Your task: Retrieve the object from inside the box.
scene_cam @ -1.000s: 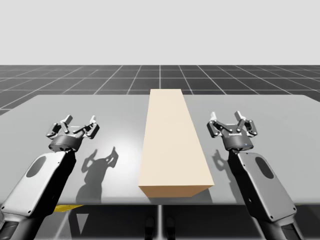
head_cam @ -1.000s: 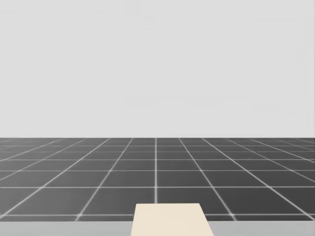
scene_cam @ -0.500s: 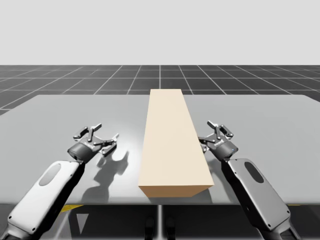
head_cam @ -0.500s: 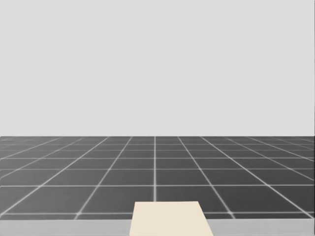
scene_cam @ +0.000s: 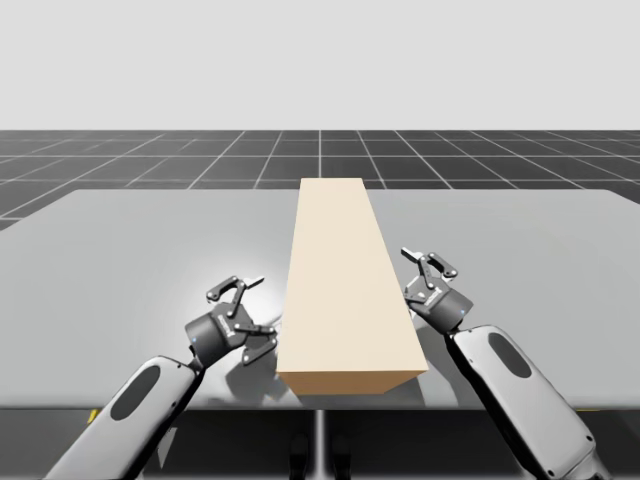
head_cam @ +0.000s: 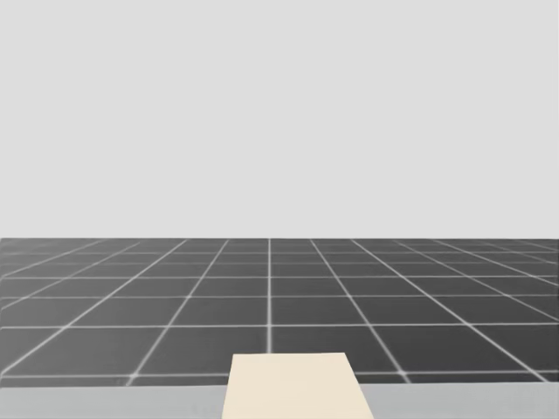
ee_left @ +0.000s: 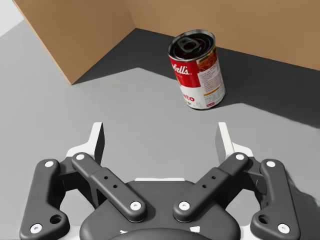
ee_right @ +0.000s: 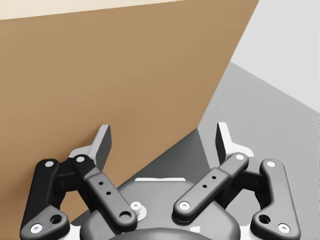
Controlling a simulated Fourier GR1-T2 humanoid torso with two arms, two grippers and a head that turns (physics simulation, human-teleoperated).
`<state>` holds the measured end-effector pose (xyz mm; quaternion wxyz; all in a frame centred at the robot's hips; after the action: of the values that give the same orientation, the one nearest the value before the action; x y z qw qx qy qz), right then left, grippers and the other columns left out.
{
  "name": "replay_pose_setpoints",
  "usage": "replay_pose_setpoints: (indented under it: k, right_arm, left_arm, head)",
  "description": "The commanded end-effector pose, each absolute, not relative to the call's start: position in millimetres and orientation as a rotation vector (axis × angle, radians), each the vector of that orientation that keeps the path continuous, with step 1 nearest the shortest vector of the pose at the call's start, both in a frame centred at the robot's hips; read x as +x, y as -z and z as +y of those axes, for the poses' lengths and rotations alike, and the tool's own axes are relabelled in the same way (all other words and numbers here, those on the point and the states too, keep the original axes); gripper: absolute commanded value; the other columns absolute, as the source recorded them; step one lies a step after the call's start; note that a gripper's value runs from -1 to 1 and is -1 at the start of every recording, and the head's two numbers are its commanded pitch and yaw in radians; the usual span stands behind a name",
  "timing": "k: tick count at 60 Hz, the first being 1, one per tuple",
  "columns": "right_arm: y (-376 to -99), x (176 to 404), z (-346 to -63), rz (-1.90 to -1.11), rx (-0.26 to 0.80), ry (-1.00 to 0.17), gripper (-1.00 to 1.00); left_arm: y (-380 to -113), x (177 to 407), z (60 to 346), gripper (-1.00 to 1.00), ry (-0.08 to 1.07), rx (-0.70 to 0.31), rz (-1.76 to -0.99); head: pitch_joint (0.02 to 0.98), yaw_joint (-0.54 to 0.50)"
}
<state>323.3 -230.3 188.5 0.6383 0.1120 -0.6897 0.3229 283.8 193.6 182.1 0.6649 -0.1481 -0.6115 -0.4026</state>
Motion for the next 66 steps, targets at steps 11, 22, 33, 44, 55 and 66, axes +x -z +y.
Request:
replay_pose_setpoints:
  k: [11,22,33,44,55,66]
  right_arm:
    - [-177,309,-197,-1.572,0.361,-0.812,-1.00]
    - [-176,309,-195,-1.577,0.359,-0.824,-1.00]
    - [-176,308,-195,-1.585,0.362,-0.830,-1.00]
    - [-176,307,-194,-1.588,0.362,-0.838,-1.00]
    - [-176,306,-194,-1.593,0.363,-0.845,-1.00]
    - [-176,305,-194,-1.595,0.370,-0.850,-1.00]
  left_arm:
    - [-173,296,164,-1.00,0.889,-0.495,-1.363]
    - [-162,323,152,-1.00,0.904,-0.588,-1.332]
    - [-148,346,132,-1.00,0.923,-0.593,-1.298]
    - [-147,362,117,-1.00,0.905,-0.617,-1.282]
    - [-137,374,99,-1.00,0.914,-0.630,-1.263]
    - [-134,387,84,-1.00,0.925,-0.643,-1.248]
  head:
    - [0.078,-0.01]
    - [0.088,0.01]
    - [0.102,0.01]
    - [0.116,0.01]
    - [0.127,0.00]
    - [0.135,0.00]
